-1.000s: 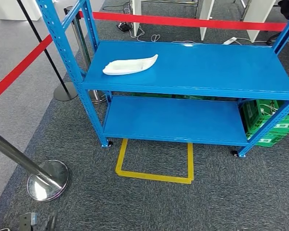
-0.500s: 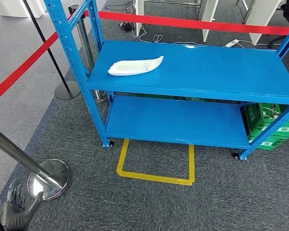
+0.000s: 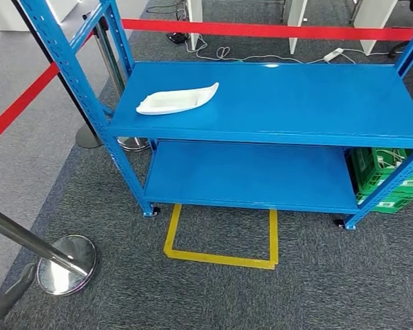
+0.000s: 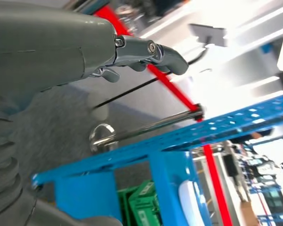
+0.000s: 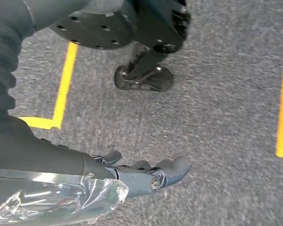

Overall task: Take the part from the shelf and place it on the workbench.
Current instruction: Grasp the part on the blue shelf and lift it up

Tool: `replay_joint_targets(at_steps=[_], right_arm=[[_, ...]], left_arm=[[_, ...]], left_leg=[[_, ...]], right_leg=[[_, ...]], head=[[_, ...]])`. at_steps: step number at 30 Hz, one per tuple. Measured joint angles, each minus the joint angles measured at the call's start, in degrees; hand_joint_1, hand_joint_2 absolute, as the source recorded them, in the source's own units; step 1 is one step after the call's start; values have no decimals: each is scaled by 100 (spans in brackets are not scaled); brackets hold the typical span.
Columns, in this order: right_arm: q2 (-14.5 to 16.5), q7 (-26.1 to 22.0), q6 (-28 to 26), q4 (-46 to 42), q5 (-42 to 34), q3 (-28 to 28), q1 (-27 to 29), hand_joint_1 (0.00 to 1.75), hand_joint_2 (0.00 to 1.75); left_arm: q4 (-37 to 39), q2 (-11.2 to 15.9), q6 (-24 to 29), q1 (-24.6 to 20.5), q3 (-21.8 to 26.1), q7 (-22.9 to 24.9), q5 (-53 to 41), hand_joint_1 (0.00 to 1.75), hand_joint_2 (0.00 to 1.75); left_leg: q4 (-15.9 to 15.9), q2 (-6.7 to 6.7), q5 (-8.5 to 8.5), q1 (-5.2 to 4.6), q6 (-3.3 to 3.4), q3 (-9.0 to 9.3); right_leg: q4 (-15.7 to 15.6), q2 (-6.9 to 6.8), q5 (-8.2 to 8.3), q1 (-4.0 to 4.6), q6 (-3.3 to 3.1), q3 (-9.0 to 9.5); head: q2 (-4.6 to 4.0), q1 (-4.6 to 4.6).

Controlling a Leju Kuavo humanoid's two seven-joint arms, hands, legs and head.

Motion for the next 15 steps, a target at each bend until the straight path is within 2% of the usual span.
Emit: replay_joint_targets(at_steps=[1,3,4,5,8,10,11,13,14,15], right_arm=[[-32,77,-25,-45,-14,61,3,0,175],[-102,274,-99,-180,-35,165,6,0,175],[-144,367,-141,-255,-39,210,3,0,175],[-184,445,-182,-324,-42,250,2,0,175],[-296,553,-258,-476,-70,363,-6,0,175],[-345,572,-280,-551,-101,443,-18,0,175],[-369,580,-289,-585,-118,484,-24,0,175],[-410,601,-300,-634,-158,561,-31,0,175],[-428,611,-304,-649,-173,598,-34,0,175],[-442,618,-306,-661,-185,632,-39,0,175]], left_arm=[[-71,0,-20,6,10,-36,-74,0,175],[-191,3,-38,14,20,-50,-194,0,175],[-238,4,-43,16,21,-38,-247,0,175],[-284,5,-45,18,20,-18,-299,0,175],[-402,39,-13,66,-4,84,-488,0,175],[-480,104,48,112,-68,174,-646,0,175],[-517,151,84,128,-121,228,-722,0,175],[-567,262,146,157,-245,341,-838,0,175],[-579,324,170,176,-313,406,-879,0,175],[-586,385,194,198,-379,467,-914,0,175]], left_leg=[[-131,0,240,4,4,-32],[-808,10,851,9,15,125],[-1151,16,1026,7,29,238],[-1375,22,1098,4,51,312],[-1522,18,1032,2,157,368],[-1541,16,1021,19,230,397],[-1549,17,1010,25,263,417],[-1548,18,973,8,312,450],[-1547,17,952,-2,327,472],[-1547,15,926,-11,335,503]], right_leg=[[0,3,-36,-6,11,57],[-1,11,-114,-15,54,167],[5,21,-157,-9,88,206],[2,26,-188,2,124,215],[-30,17,-232,16,224,229],[161,2,-347,17,274,173],[438,-1,-487,19,289,45],[1206,-2,-813,28,293,-381],[1520,-2,-891,32,290,-584],[1647,-2,-849,38,281,-704]], head=[[0,-1],[0,-2],[0,-8],[0,-11],[1,-3],[1,27],[1,39],[1,63],[1,63],[1,65]])
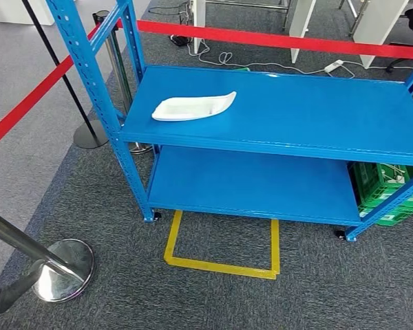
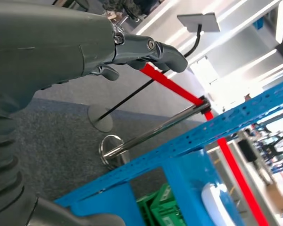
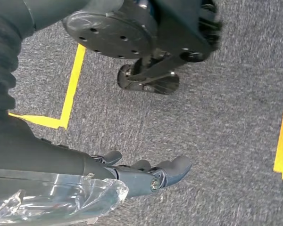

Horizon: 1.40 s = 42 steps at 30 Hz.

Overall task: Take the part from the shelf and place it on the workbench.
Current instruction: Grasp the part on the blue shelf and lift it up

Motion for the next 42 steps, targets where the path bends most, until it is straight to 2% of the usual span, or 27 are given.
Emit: replay_joint_targets(at_steps=[1,2,3,5,7,10,11,13,14,15,16,17,19,20,22,25,27,29,30,31,32,33,35,36,38,40,42], right_arm=[[-13,5,-2,-8,-8,33,-7,0,175],[-26,10,-2,-15,-17,67,-16,0,175],[-39,14,-2,-22,-25,94,-26,0,175],[-63,20,-2,-42,-38,145,-47,0,175],[-80,24,-3,-60,-43,175,-64,0,175],[-95,25,-3,-88,-43,190,-70,0,175],[-96,25,-2,-97,-43,195,-75,0,175],[-97,25,-3,-104,-47,208,-83,0,175],[-97,25,-3,-105,-58,217,-85,0,131],[-97,20,-3,-105,-77,230,-86,0,87],[-97,11,-3,-105,-104,246,-90,0,44],[-97,-5,-1,-105,-137,266,-98,0,0],[-100,-53,11,-105,-205,315,-128,0,0],[-103,-78,24,-105,-237,340,-148,0,0],[-110,-119,58,-101,-299,390,-183,0,0],[-114,-175,102,-84,-387,485,-223,0,0],[-126,-200,106,-69,-440,556,-259,0,0],[-145,-215,93,-51,-504,633,-288,0,0],[-154,-219,85,-44,-540,672,-294,0,0],[-161,-222,76,-39,-571,707,-301,0,0],[-167,-224,68,-37,-594,738,-311,0,0],[-176,-224,62,-36,-610,762,-323,0,0],[-193,-225,51,-36,-625,801,-359,0,0],[-202,-225,44,-36,-631,818,-374,0,0],[-215,-225,36,-37,-638,845,-389,0,0],[-223,-227,33,-38,-643,863,-390,0,0],[-227,-246,34,-40,-652,891,-403,0,0]], left_arm=[[-8,67,26,22,-68,55,-32,0,175],[-18,135,53,42,-135,98,-61,0,175],[-29,196,74,58,-198,121,-84,0,175],[-44,300,101,74,-297,143,-111,0,175],[-55,363,110,82,-356,154,-126,0,175],[-85,430,114,91,-413,160,-131,0,175],[-95,453,117,92,-420,164,-132,0,175],[-100,495,140,99,-439,200,-138,0,175],[-100,527,172,106,-461,240,-142,0,175],[-100,569,222,114,-498,301,-143,0,175],[-100,633,287,120,-549,374,-142,0,175],[-100,712,364,124,-614,455,-137,0,175],[-99,887,514,121,-765,621,-128,0,175],[-98,970,577,110,-843,700,-125,0,175],[-96,1126,666,86,-987,865,-117,0,175],[-90,1347,756,63,-1162,1105,-122,0,175],[-79,1479,803,27,-1262,1270,-188,0,175],[-51,1601,841,-23,-1372,1439,-286,0,175],[-32,1661,854,-50,-1431,1517,-330,0,175],[-13,1716,862,-78,-1488,1584,-363,0,175],[4,1769,868,-106,-1543,1638,-390,0,175],[17,1812,872,-133,-1593,1676,-409,0,175],[37,1884,880,-186,-1674,1720,-422,0,175],[45,1914,885,-207,-1706,1733,-423,0,175],[60,1964,890,-236,-1750,1747,-426,0,175],[67,2011,901,-253,-1785,1753,-434,0,175],[73,2068,927,-269,-1822,1788,-462,0,175]], left_leg=[[0,-4,-30,-5,1,42],[0,-9,-68,-8,-6,98],[0,-14,-109,-10,-20,151],[12,-24,-188,-28,-71,219],[-1,-30,-216,-36,-127,231],[81,-23,-315,-33,-222,207],[291,-19,-433,-31,-258,104],[1006,-16,-736,-8,-315,-309],[1352,-15,-830,8,-335,-533],[1547,-15,-814,22,-350,-689],[1538,-15,-673,35,-361,-745],[1318,-14,-433,46,-368,-691],[602,-6,49,58,-377,-424],[315,-3,154,58,-357,-306],[82,-4,130,43,-285,-213],[34,-9,106,58,-154,-180],[24,-2,90,61,-91,-148],[26,2,54,38,-44,-115],[27,-2,32,27,-29,-90],[27,-8,5,18,-22,-54],[28,-14,-29,12,-22,-4],[28,-18,-70,8,-31,58],[33,-21,-151,-11,-74,152],[33,-22,-175,-17,-100,176],[14,-24,-186,-16,-151,189],[34,-18,-234,-14,-209,194],[407,-10,-438,-11,-275,4]], right_leg=[[-84,0,159,6,-14,-17],[-383,1,413,13,-36,76],[-771,0,661,20,-62,222],[-1381,6,921,38,-106,499],[-1513,14,901,60,-143,578],[-1575,10,899,22,-224,620],[-1605,7,897,0,-249,647],[-1629,-1,875,-14,-282,679],[-1631,-3,859,-17,-289,693],[-1631,-4,839,-21,-290,713],[-1631,-1,816,-27,-282,744],[-1631,3,789,-36,-269,786],[-1624,15,725,-43,-215,863],[-1621,22,695,-37,-180,873],[-1645,27,659,-19,-107,865],[-1592,13,586,-24,-24,858],[-1072,6,317,-20,1,613],[-298,5,15,-10,4,173],[-60,5,-12,-2,-4,11],[-28,6,82,8,-18,-54],[-228,6,287,18,-40,-6],[-604,6,556,28,-69,133],[-1281,7,892,54,-121,444],[-1458,9,945,66,-139,535],[-1517,15,921,79,-173,573],[-1573,14,925,52,-227,606],[-1639,5,924,14,-276,662]], head=[[0,-1],[-1,0],[-1,2],[-1,-1],[-1,-13],[0,-38],[0,-54],[-1,-84],[-1,-84],[-1,-85],[-1,-84],[-1,-83],[-1,-91],[0,-99],[0,-106],[0,-83],[-1,-55],[-1,-42],[-1,-43],[-1,-42],[-1,-42],[0,-42],[1,-45],[0,-48],[0,-58],[0,-74],[-1,-100]])
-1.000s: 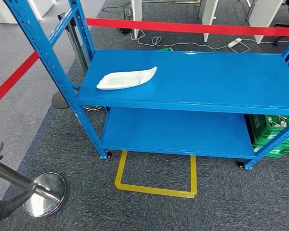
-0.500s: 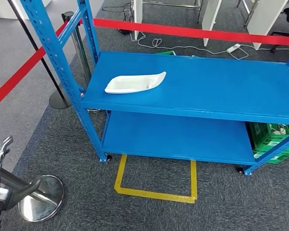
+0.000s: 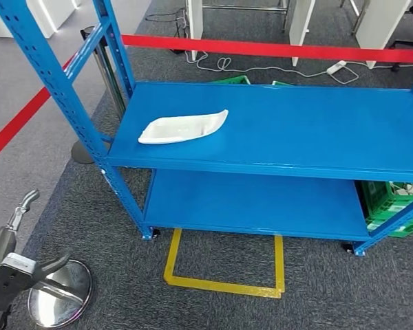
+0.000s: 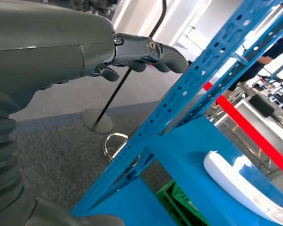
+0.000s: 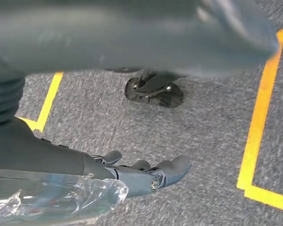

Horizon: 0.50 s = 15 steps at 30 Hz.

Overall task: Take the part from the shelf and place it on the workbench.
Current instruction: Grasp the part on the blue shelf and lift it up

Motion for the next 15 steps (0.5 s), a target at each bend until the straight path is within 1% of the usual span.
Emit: replay_joint_targets(at_steps=[2,3,4,5,6,7,8,9,10,11,12,13,14,15], right_arm=[[-5,-35,15,3,-28,40,-24,0,0],[-6,-65,34,10,-51,69,-36,0,0],[-7,-101,57,25,-81,103,-48,0,0],[-7,-141,81,44,-114,139,-60,0,0],[-7,-177,103,65,-144,174,-74,0,0],[-9,-205,122,85,-176,204,-89,0,0],[-12,-232,137,104,-208,231,-112,0,0],[-16,-258,151,124,-237,256,-131,0,0],[-21,-285,160,145,-264,281,-145,0,0],[-23,-308,163,168,-288,308,-157,0,0],[-25,-324,166,191,-310,338,-157,0,0],[-26,-338,166,212,-332,370,-159,0,0],[-26,-348,164,231,-355,403,-168,0,0],[-27,-356,160,249,-380,433,-185,0,0]], left_arm=[[22,60,37,-9,-50,61,-36,0,175],[42,87,60,-11,-81,83,-48,0,175],[63,120,86,-15,-117,96,-52,0,175],[84,152,112,-20,-156,99,-60,0,175],[102,184,137,-25,-194,100,-70,0,175],[119,211,157,-30,-231,100,-85,0,175],[137,230,178,-33,-266,102,-104,0,175],[156,249,198,-38,-298,105,-125,0,175],[175,265,220,-48,-329,107,-141,0,175],[193,284,239,-64,-362,109,-161,0,175],[209,303,255,-86,-396,115,-186,0,175],[220,322,272,-109,-431,129,-216,0,175],[231,342,289,-130,-467,154,-258,0,175],[241,361,304,-150,-503,190,-305,0,175]], left_leg=[[755,2,-276,22,-50,-454],[1051,2,-323,37,-69,-661],[1164,2,-253,53,-82,-779],[1052,1,-70,67,-92,-781],[750,-12,187,82,-100,-677],[378,-75,421,104,-110,-526],[21,-154,557,121,-108,-372],[-220,-221,618,132,-94,-266],[-336,-268,601,134,-66,-215],[-377,-258,567,126,-24,-199],[-377,-216,566,127,22,-197],[-388,-172,561,131,68,-181],[-400,-123,554,135,112,-161],[-410,-67,546,135,153,-139]], right_leg=[[-17,0,-20,-8,-30,22],[-18,10,-33,-11,-36,32],[-17,33,-48,-15,-32,48],[-17,64,-63,-22,-19,73],[-17,101,-80,-32,2,104],[-16,143,-99,-40,31,116],[-7,188,-119,-40,64,128],[-9,235,-128,-39,101,122],[-21,281,-127,-38,140,94],[-39,324,-120,-40,179,84],[-60,349,-112,-49,213,70],[-34,318,-130,-50,241,51],[94,254,-201,-45,262,-3],[346,172,-329,-38,276,-125]], head=[[-1,-19],[-1,-20],[-1,-20],[0,-21],[0,-20],[0,-21],[0,-23],[0,-22],[0,-26],[1,-24],[1,-25],[1,-20],[1,-2],[0,13]])
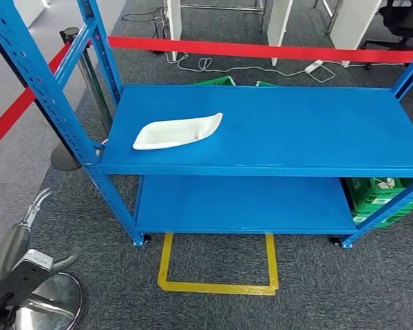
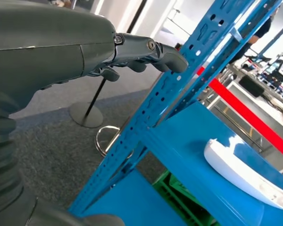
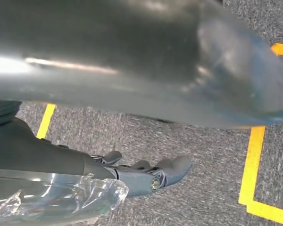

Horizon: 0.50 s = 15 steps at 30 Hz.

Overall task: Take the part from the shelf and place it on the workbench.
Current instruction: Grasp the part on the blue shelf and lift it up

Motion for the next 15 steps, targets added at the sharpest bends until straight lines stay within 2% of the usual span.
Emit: replay_joint_targets(at_steps=[2,3,4,5,6,7,8,9,10,12,14,15], right_arm=[[0,-12,-13,28,-51,52,-43,0,0],[0,-19,-21,43,-79,81,-61,0,0],[0,-27,-26,60,-107,112,-73,0,0],[0,-37,-30,75,-134,144,-78,0,0],[0,-51,-34,92,-157,172,-81,0,0],[0,-65,-37,108,-178,196,-88,0,0],[0,-79,-42,123,-193,220,-107,0,0],[0,-93,-49,137,-206,247,-131,0,0],[0,-107,-57,149,-215,271,-154,0,0],[0,-132,-78,170,-226,319,-185,0,0],[-1,-139,-93,183,-230,356,-203,0,0],[-1,-129,-100,184,-232,368,-227,0,0]], left_arm=[[24,37,20,-37,-74,82,-86,0,175],[37,53,24,-57,-114,121,-117,0,175],[49,71,26,-80,-156,154,-138,0,175],[61,87,28,-103,-196,177,-155,0,175],[73,104,32,-127,-233,197,-171,0,175],[84,122,38,-149,-267,208,-187,0,175],[94,138,44,-168,-296,219,-206,0,175],[105,156,52,-187,-325,237,-228,0,175],[116,174,58,-209,-352,257,-243,0,175],[136,207,68,-257,-397,297,-265,0,175],[144,232,71,-307,-431,329,-276,0,175],[145,242,67,-336,-448,358,-289,0,175]], left_leg=[[1,108,-37,-31,56,35],[1,160,-59,-49,73,57],[2,209,-85,-66,84,87],[2,256,-117,-79,88,131],[2,303,-155,-88,85,188],[2,347,-199,-94,74,246],[6,384,-244,-110,52,293],[9,416,-278,-125,25,326],[5,449,-300,-139,1,345],[-23,507,-317,-154,-49,376],[50,433,-395,-145,-112,357],[251,350,-508,-138,-144,253]], right_leg=[[765,-128,-334,13,13,-416],[1092,-148,-427,15,12,-612],[1250,-160,-413,19,5,-726],[1181,-172,-280,26,-12,-724],[893,-202,-54,39,-38,-607],[492,-294,180,62,-72,-430],[131,-411,339,94,-110,-246],[-119,-499,429,121,-148,-118],[-230,-560,441,145,-181,-60],[-258,-502,423,153,-236,-53],[-314,-445,428,124,-291,-27],[-346,-420,432,102,-317,-6]], head=[[1,26],[1,26],[1,27],[0,27],[-1,27],[-1,28],[-1,30],[-1,28],[-1,24],[1,13],[1,-4],[0,-15]])
